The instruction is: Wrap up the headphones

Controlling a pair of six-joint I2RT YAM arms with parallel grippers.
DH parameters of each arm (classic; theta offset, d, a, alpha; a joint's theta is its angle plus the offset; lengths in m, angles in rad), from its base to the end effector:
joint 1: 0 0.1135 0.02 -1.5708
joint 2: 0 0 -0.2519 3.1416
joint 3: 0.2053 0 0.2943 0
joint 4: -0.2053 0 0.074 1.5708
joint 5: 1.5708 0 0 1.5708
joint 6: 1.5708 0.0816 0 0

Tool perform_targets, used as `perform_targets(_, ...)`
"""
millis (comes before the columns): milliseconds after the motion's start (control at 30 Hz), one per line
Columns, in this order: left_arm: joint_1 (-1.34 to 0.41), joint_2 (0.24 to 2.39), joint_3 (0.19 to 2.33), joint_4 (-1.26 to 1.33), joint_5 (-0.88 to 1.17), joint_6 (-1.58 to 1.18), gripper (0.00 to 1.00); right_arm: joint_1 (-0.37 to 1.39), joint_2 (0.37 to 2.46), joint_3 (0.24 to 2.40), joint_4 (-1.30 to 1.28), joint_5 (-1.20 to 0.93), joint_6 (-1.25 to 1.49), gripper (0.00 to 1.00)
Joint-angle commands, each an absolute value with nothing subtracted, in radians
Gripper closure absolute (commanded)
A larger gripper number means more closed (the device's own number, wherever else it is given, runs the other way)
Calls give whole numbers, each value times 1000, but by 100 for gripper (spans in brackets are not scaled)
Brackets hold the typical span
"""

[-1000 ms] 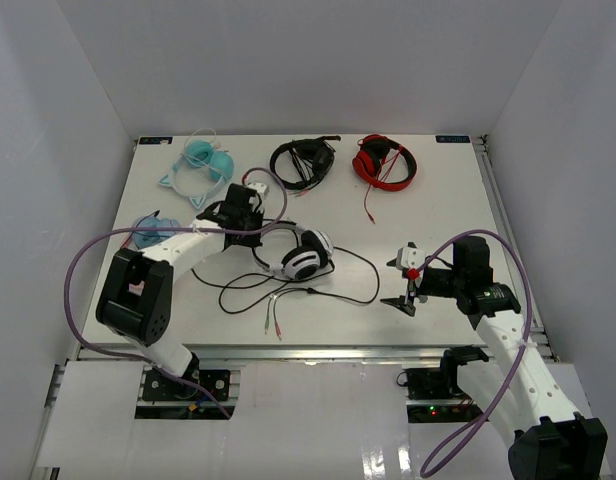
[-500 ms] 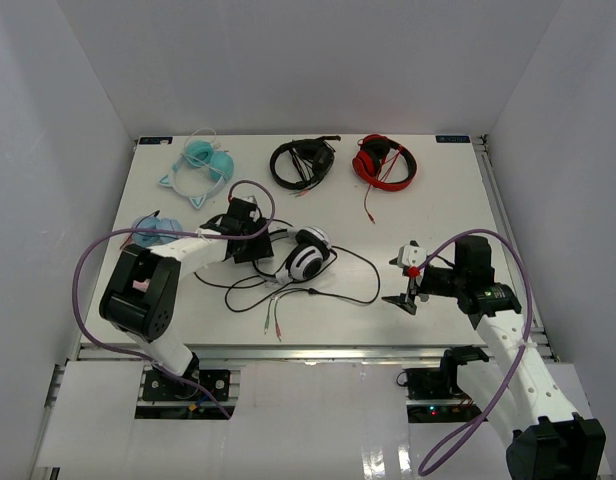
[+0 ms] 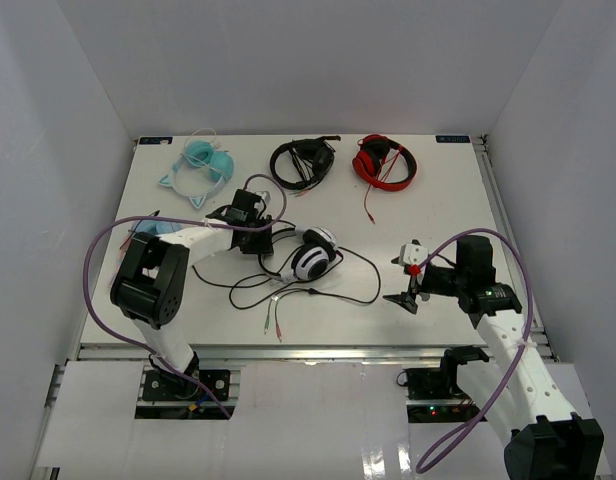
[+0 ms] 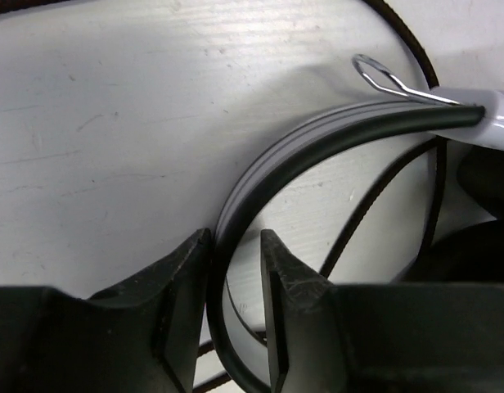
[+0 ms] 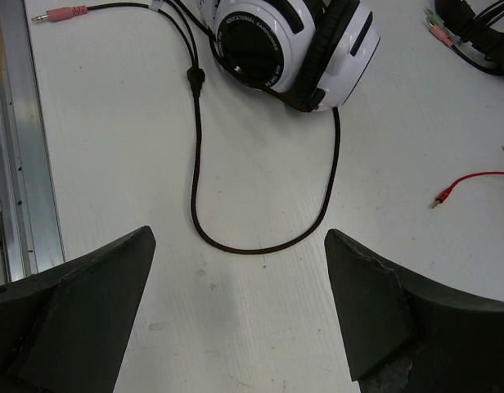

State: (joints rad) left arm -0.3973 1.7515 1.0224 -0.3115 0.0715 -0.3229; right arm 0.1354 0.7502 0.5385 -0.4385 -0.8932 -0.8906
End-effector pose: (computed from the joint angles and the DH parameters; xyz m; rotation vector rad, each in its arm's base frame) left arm 0.3654 -0.1596 0.0800 0.1243 2.6466 -0.3421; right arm 0.2190 0.0940 0.2076 -1.3544 1.4653 0.5093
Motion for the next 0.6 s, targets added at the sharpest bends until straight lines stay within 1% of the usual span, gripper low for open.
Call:
perform_targets(0,-403,1739,975,-423,87,-291,49,122,756,531,-407,-912,-878,10)
perform_targets(100,-403,1729,971,-429,85,-298,49,113,758,529,-407,-914,-878,9)
perform_targets(167,-403,1731,969,-429,81,-304,55,104,758,529,-407,-918,-876,9)
perform_targets(233,-403,1739,964,-425,80,-313,68,96,756,527,-407,-919,-875,10)
perform_targets(300,-403,1748,960,-422,85,-321,83,93,756,525,-407,-920,-875,9)
perform_targets(400,-403,1732,952,-405,97,-339,100,87,759,517,-397,-911,-869,10)
perform_targets(567,-404,1591,956,-404,121,-336,100,78,761,507,-382,-920,-860,9)
